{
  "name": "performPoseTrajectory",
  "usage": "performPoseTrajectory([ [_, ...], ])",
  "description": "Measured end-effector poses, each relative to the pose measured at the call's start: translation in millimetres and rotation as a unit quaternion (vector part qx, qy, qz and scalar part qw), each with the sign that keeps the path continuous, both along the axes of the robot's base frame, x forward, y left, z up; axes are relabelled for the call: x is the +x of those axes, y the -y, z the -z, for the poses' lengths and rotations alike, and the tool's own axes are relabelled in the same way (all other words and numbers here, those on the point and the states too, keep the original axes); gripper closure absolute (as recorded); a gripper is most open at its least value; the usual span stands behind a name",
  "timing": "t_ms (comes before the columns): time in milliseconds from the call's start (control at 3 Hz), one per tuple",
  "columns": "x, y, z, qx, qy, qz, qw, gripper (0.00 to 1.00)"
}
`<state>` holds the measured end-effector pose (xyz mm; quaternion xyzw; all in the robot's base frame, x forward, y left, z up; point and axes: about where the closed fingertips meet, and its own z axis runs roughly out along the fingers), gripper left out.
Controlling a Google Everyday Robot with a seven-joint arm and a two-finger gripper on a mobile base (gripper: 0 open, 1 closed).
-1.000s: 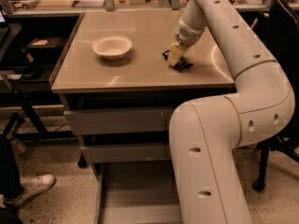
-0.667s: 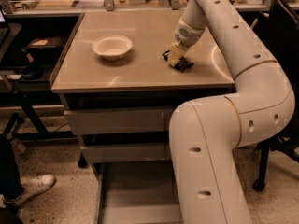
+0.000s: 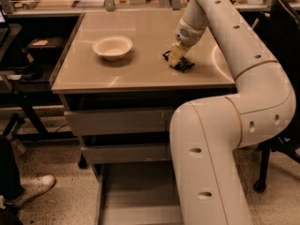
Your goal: Place rxbar chocolate into bottom drawer
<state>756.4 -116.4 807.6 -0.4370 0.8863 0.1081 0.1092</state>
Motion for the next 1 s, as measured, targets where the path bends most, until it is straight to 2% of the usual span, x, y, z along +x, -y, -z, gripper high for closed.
performPoseTrajectory([
  [1000, -0.3, -0.1, -9.9, 0.0, 0.0, 0.0, 1.0, 1.0],
])
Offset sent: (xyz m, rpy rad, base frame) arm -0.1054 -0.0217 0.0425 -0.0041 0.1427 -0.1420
